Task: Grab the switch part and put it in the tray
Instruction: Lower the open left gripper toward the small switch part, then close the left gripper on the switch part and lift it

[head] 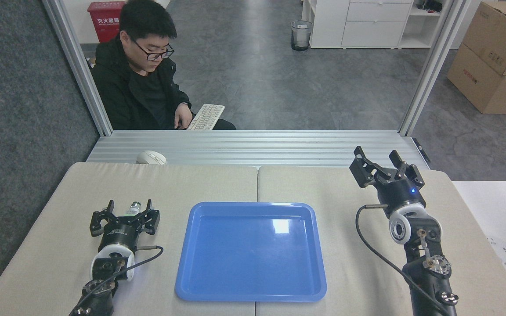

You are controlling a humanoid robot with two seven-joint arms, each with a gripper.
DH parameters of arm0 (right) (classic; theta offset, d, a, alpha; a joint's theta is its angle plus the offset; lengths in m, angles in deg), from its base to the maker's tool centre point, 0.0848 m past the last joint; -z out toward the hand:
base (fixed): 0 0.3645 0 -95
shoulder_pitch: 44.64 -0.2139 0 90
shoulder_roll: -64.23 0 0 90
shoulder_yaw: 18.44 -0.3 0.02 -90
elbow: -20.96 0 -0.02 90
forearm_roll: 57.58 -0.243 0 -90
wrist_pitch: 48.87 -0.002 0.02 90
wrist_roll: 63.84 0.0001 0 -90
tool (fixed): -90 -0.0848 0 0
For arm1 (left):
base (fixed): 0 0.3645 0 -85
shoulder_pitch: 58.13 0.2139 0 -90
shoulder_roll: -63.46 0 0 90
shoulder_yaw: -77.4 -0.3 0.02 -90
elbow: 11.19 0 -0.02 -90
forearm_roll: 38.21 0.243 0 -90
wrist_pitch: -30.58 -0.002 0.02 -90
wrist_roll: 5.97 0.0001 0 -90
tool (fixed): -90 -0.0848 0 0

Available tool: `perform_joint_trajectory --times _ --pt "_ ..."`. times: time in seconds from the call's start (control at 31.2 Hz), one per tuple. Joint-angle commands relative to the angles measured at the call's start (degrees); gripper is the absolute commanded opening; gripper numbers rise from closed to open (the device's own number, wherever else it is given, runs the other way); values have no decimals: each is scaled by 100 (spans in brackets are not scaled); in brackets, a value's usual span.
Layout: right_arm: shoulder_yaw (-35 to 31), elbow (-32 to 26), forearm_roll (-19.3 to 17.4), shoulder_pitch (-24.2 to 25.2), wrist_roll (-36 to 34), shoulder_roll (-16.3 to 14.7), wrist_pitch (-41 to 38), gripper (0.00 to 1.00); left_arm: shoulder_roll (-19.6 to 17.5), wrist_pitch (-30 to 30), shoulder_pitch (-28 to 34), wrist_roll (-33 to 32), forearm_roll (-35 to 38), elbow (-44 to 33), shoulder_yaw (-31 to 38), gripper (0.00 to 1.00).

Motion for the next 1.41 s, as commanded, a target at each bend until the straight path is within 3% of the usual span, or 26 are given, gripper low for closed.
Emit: perform_joint_trajectory --times 0.0,0.32,0.61,0.71,0.8,0.93,0.99,1.25,1.38 --pt "3 0 -1 6 2 0 -4 100 -102 1 -19 8 0 1023 -31 100" --pt "3 0 -1 6 2 -9 -4 100 -102 45 -11 17 0 1023 -31 96" --pt "3 0 -1 -3 2 -9 -4 100 -102 309 16 17 -9 997 -40 60" --pt "3 0 -1 -3 2 -9 -4 100 -102 335 24 8 -9 996 -40 54" --pt "3 0 -1 -3 2 -9 -4 100 -111 379 42 8 -9 1005 -40 39" --pt "3 0 -1 -3 2 -9 -4 100 -128 485 51 8 -9 1005 -31 8" --pt "3 0 -1 6 2 -9 -4 100 -163 485 51 8 -9 1005 -31 0" --pt "3 0 -1 6 2 -9 -4 100 -199 485 33 8 -9 760 -31 0" --pt "3 0 -1 -3 2 -9 -4 100 -356 485 164 -18 -18 -423 13 0"
